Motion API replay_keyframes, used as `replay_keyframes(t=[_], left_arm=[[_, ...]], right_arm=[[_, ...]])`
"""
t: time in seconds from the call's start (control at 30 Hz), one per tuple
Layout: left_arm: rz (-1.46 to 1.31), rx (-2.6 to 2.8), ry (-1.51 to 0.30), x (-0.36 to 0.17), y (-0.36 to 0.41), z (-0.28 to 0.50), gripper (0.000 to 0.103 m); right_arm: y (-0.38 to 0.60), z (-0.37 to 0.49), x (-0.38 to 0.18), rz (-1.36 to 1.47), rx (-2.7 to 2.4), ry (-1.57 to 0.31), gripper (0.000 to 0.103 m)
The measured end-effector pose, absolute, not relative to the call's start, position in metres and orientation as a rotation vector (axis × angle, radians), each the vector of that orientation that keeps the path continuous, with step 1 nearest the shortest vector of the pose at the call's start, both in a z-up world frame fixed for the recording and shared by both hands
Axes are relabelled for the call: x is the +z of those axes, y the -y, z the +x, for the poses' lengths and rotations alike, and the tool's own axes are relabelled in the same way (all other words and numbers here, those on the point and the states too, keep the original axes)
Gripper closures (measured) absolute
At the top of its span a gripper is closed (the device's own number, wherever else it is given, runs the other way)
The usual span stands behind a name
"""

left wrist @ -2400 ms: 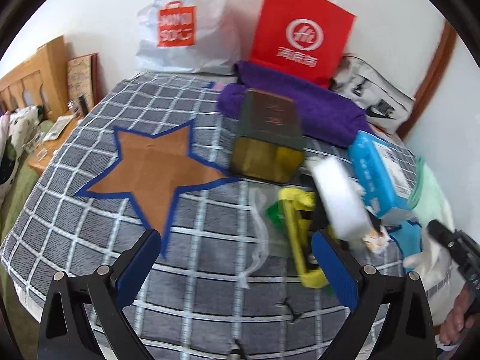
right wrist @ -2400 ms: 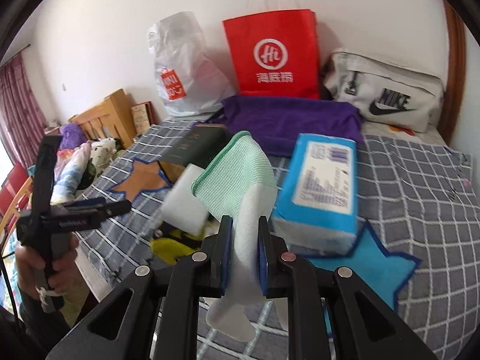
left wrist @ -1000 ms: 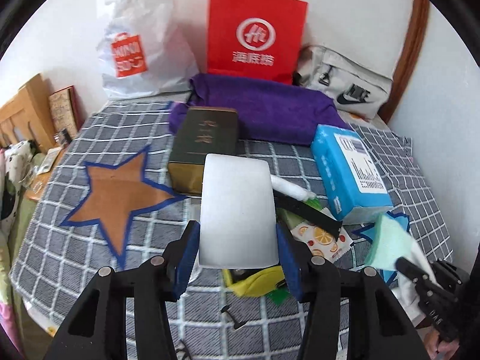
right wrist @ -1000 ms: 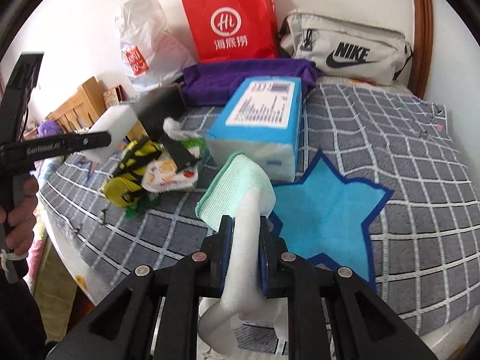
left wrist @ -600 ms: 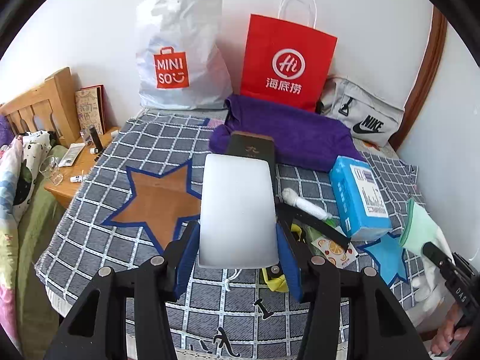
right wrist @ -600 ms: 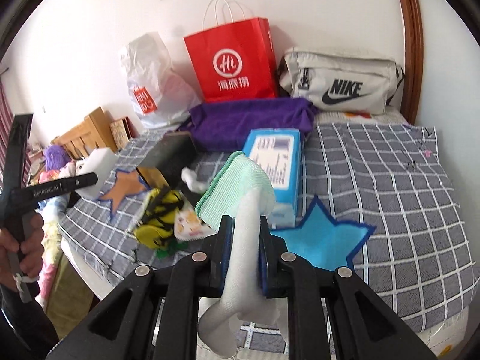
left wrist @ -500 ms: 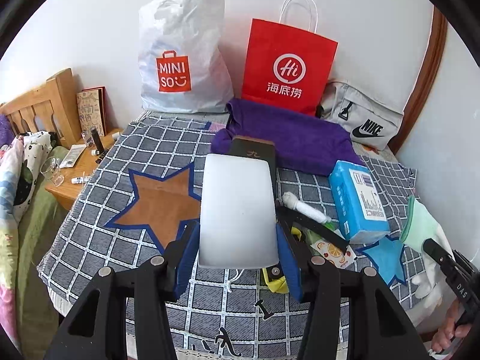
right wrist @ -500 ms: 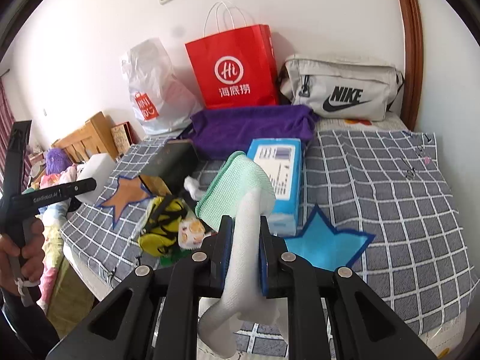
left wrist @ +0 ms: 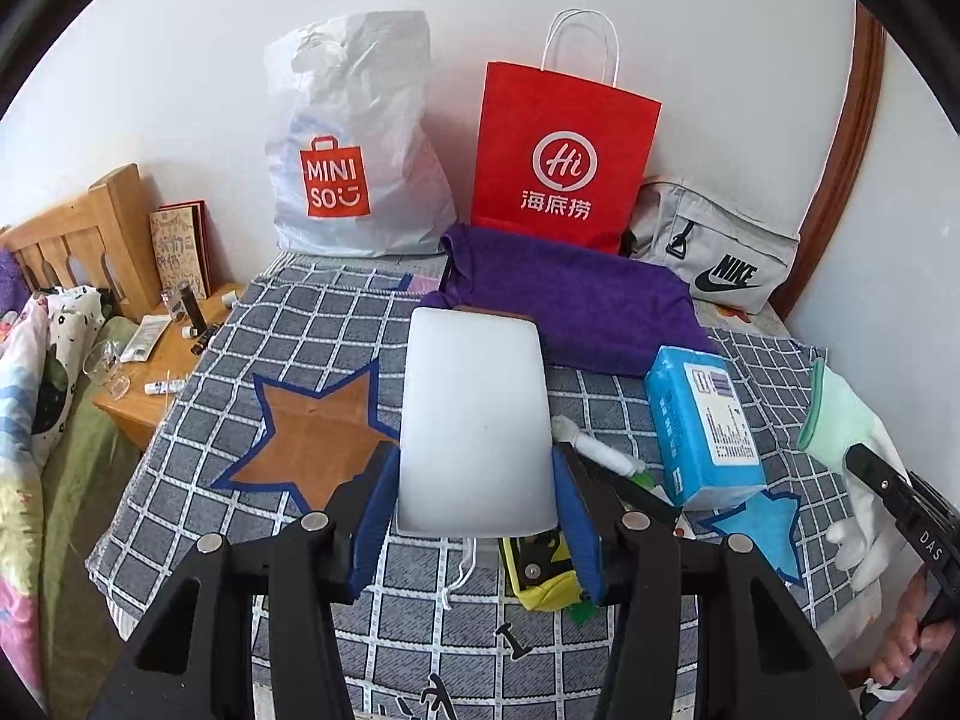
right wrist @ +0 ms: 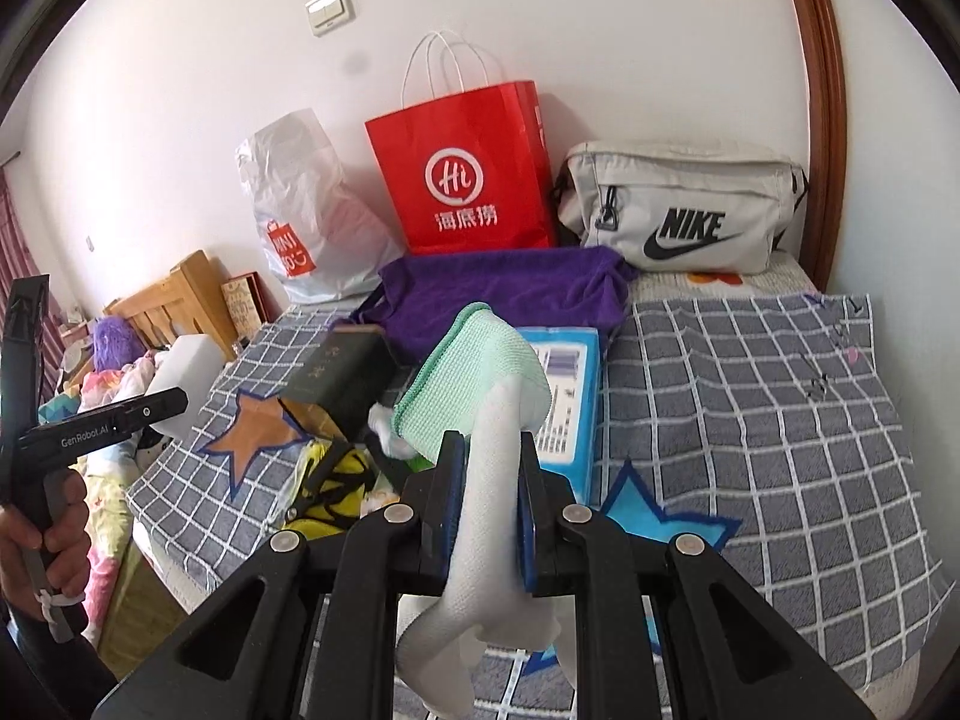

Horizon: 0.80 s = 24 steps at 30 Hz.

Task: Organize soft objects
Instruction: 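Carry the sponge with the left gripper while the right gripper carries the glove toward the purple towel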

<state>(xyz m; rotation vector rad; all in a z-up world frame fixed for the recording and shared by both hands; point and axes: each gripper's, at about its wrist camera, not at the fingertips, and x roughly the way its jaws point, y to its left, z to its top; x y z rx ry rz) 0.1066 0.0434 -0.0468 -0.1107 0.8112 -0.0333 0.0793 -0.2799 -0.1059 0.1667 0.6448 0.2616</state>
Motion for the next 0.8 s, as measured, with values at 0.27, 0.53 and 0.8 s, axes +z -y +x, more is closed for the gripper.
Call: replay_keyframes(t=[0.27, 0.53, 0.8], left_arm=[[-0.101, -0.032, -0.801, -0.036, -0.041, 0.133, 0.054], [-0.091, -0.029, -0.81, -0.033, -0.043, 0.169, 0.054], [-0.102, -0.05, -0.834, -0.041, -0.041, 0.212, 0.054]], right_arm=[[0.28, 0.103, -0.088, 0.149, 0.257, -0.611, 0.087], [0.282, 0.136, -0.08, 0.145, 0.235, -0.602, 0.087], [0.28, 0.175, -0.082, 0.142, 0.229, -0.624, 0.087]])
